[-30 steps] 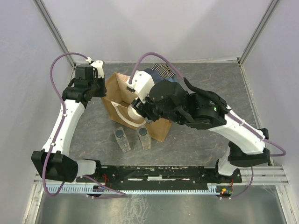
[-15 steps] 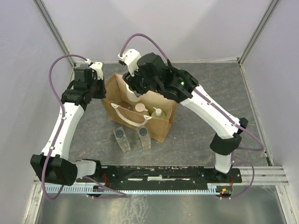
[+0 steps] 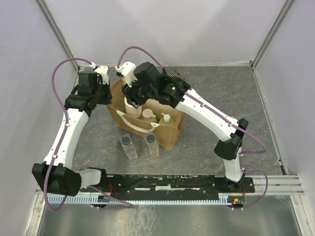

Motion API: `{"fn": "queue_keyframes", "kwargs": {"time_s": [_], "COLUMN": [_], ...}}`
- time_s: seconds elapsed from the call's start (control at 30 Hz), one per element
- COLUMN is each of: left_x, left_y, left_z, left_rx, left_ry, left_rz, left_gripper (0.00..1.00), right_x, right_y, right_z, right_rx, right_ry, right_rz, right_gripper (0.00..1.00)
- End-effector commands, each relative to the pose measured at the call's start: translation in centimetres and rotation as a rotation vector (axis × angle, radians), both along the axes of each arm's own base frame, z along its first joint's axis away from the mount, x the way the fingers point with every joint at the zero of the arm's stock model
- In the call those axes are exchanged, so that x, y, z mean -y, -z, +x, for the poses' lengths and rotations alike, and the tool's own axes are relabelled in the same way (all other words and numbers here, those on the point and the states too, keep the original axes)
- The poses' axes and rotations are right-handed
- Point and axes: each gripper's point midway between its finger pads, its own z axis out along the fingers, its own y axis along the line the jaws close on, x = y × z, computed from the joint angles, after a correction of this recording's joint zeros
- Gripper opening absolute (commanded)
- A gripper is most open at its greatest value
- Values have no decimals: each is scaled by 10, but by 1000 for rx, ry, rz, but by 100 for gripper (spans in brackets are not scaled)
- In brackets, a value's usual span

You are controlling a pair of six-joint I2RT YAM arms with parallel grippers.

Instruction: Place the personal care products into the canvas bag

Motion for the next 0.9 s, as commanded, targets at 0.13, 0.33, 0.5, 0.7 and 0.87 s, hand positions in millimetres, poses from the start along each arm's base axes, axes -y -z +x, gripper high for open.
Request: {"fn": "queue_keyframes", "kwargs": {"time_s": [0.13, 0.33, 0.5, 0.7, 0.87], "left_x": [3, 2, 1, 1, 2], "left_y": [-27, -27, -27, -28, -26], "left_z": [12, 12, 12, 14, 16], "left_rx": [98, 95, 89, 89, 83], "left_ry": [-33, -32, -31, -27, -21], "left_rz": [-56, -51, -39, -33, -32], "left_gripper": [16, 16, 16, 16, 16], "right_x": [-22, -11, 4, 9, 1], "right_y": [-4, 36, 72, 100, 112], "right_z": [17, 25, 25, 20, 19], "right_rx": [31, -9, -44, -96, -132], "right_ry": [-6, 32, 63, 60, 53], "right_rz": [112, 26, -78, -141, -143], "right_gripper": [5, 4, 3, 2, 2]}}
